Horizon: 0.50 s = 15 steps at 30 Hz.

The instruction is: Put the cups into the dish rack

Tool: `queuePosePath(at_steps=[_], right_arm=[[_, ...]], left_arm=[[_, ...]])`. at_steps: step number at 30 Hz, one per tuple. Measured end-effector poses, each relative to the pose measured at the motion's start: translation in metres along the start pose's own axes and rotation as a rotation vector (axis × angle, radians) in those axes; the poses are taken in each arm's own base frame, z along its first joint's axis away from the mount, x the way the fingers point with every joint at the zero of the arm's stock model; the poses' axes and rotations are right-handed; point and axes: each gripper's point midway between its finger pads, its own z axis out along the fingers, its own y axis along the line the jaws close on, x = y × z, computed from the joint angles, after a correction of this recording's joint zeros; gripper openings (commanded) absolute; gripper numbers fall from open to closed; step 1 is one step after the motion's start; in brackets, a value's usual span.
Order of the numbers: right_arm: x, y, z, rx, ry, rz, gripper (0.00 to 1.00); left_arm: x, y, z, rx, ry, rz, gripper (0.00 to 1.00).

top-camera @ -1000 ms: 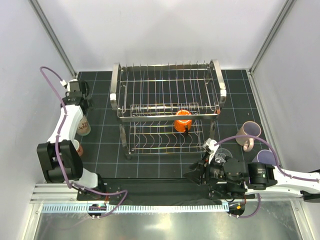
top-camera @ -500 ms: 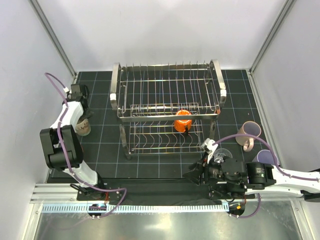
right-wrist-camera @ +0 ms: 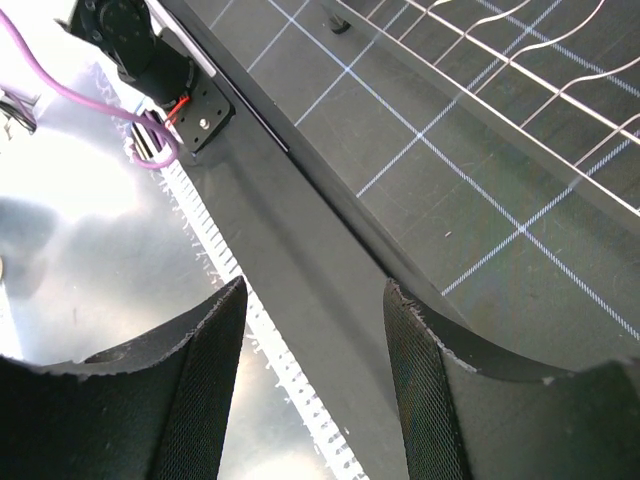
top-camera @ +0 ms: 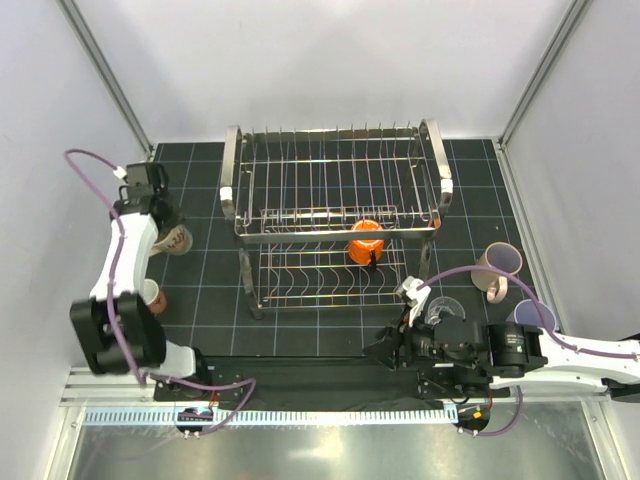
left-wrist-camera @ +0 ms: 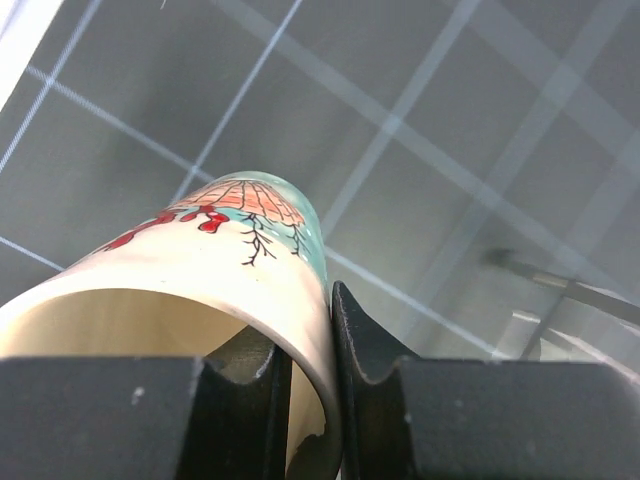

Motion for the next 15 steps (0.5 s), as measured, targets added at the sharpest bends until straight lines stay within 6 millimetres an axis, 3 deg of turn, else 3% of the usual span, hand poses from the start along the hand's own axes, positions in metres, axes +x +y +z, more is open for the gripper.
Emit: queuePosePath(at_steps=[3, 10, 15], right_arm=[[-0.005, 0.001, -0.003, 0.002, -0.007, 0.000, 0.59], [-0.019, 0.005, -0.007, 0.008, -0.035, -0.002, 0.60], [-0.023, 0.008, -0.004, 0.020, -0.030, -0.019, 0.59]], left_arm=[[-0.024, -0.014, -0.055, 0.109, -0.135, -0.069, 0.00], [-0.071, -0.038, -0.213, 0.421, -0.465, -0.241, 0.00], [-0.086, -0.063, -0.315, 0.699, -0.566, -0.325, 0.01]])
